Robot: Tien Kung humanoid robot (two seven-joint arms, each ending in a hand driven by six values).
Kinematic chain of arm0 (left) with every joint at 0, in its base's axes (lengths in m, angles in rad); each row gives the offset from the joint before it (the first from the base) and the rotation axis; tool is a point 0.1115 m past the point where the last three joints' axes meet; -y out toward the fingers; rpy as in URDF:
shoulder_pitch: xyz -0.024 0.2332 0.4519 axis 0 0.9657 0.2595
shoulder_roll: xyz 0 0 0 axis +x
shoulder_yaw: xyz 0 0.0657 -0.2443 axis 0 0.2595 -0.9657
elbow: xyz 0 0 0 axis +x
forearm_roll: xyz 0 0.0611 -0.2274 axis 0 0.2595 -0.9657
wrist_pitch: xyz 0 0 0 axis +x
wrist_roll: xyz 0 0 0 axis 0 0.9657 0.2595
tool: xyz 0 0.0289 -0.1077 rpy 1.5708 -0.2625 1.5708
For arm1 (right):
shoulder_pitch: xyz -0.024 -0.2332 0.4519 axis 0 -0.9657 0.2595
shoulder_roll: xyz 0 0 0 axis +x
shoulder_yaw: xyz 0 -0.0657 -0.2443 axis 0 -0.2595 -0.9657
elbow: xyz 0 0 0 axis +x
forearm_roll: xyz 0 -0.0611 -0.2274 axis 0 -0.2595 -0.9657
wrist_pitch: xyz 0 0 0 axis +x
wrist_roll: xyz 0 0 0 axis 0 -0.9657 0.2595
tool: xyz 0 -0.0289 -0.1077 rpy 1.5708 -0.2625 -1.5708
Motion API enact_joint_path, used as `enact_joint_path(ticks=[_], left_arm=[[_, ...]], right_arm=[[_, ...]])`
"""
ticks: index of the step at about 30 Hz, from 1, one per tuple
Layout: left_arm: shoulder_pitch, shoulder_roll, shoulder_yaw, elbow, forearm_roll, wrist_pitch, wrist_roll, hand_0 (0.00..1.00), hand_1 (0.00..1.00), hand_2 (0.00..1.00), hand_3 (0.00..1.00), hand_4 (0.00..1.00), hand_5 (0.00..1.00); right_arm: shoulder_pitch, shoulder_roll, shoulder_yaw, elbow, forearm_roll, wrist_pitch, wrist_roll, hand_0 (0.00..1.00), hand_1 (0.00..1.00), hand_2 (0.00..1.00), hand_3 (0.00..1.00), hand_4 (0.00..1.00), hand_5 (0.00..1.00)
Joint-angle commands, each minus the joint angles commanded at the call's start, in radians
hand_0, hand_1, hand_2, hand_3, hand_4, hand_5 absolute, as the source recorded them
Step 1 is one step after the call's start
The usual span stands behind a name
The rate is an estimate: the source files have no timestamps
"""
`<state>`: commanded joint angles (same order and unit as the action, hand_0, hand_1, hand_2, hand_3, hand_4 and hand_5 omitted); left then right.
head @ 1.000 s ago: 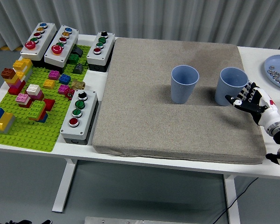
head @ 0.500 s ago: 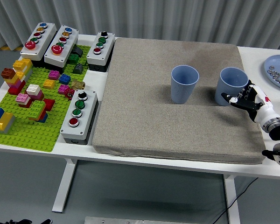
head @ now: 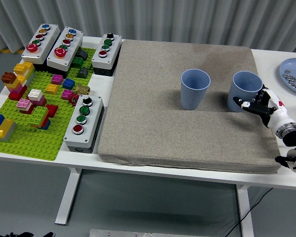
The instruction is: Pick cup pour cup place
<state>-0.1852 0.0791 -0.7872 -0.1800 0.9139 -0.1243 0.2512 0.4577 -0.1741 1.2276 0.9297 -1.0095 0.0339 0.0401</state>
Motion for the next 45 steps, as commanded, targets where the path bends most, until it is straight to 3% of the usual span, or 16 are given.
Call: enact_joint_path(ticks=[19,20,25,26,31,32,44,45], left_arm=[[-0.008,0.001,0.004,0.0,-0.008,0.001,-0.002,0.773,0.756,0.808,0.649,0.503,0.964],[-0.008,0.001,0.004,0.0,-0.008,0.001,-0.002,0.772,0.756,0.809,0.648,0.503,0.966],[-0.009,0.001,0.007,0.0,-0.011,0.001,-0.002,0.772,0.756,0.809,0.648,0.503,0.966],[-0.009,0.001,0.006,0.0,-0.01,0.001,-0.002,0.772,0.755,0.809,0.648,0.503,0.966],[-0.008,0.001,0.006,0.0,-0.011,0.0,-0.002,0.772,0.755,0.809,0.648,0.503,0.966],[-0.008,0.001,0.006,0.0,-0.011,0.001,-0.002,0.772,0.755,0.81,0.648,0.503,0.965],[-0.009,0.001,0.003,0.0,-0.007,0.001,-0.002,0.772,0.755,0.81,0.648,0.502,0.965],[-0.009,0.001,0.003,0.0,-0.009,0.001,-0.002,0.772,0.755,0.81,0.648,0.503,0.965]], right_arm=[[0.026,0.006,-0.011,-0.01,0.008,-0.006,0.005,0.96,0.923,0.998,0.992,0.808,0.135],[0.026,0.007,-0.012,-0.011,0.007,-0.007,0.005,0.935,0.863,0.926,0.919,0.811,0.129],[0.026,0.007,-0.014,-0.007,0.009,-0.006,0.003,0.935,0.863,0.926,0.919,0.811,0.129],[0.026,0.006,-0.015,-0.007,0.009,-0.007,0.003,0.879,0.806,0.769,0.81,0.802,0.114],[0.02,0.008,-0.016,-0.002,0.008,-0.007,-0.003,0.879,0.806,0.769,0.81,0.802,0.114],[0.017,0.008,-0.017,0.0,0.01,-0.009,-0.005,0.851,0.774,0.701,0.752,0.8,0.117],[0.015,0.004,-0.011,0.012,0.012,-0.016,0.003,0.832,0.756,0.678,0.709,0.803,0.12],[0.016,0.002,-0.011,0.013,0.013,-0.017,0.004,0.806,0.734,0.64,0.702,0.793,0.109]])
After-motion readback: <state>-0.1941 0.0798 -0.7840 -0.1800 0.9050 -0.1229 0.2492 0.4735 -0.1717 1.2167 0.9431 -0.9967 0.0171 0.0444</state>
